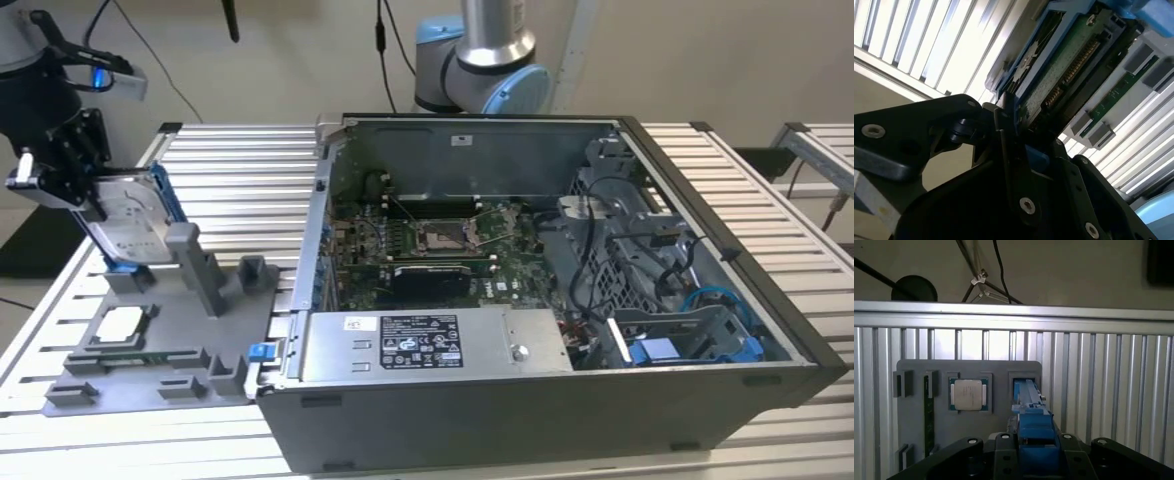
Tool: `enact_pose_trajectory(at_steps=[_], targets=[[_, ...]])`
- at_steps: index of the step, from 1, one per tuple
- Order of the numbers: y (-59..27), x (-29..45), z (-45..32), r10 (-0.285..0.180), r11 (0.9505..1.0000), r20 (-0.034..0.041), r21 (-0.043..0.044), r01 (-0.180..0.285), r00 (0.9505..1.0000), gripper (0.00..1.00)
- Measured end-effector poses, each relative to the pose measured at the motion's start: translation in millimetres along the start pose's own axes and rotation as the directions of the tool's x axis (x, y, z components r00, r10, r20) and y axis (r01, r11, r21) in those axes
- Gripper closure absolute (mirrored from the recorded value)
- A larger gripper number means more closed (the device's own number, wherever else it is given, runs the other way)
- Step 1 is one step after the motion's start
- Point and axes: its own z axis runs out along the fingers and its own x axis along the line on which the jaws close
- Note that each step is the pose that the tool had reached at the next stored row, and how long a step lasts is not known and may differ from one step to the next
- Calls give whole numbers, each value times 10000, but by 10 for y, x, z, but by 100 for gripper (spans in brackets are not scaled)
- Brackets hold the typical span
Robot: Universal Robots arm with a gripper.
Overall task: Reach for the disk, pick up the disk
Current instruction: 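Pick up the disk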
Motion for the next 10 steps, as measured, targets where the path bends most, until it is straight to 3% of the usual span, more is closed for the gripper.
enact_pose_trajectory(at_steps=[10], targets=[[2, -8, -151, 0, 10000, 0, 0, 0, 10000, 100]])
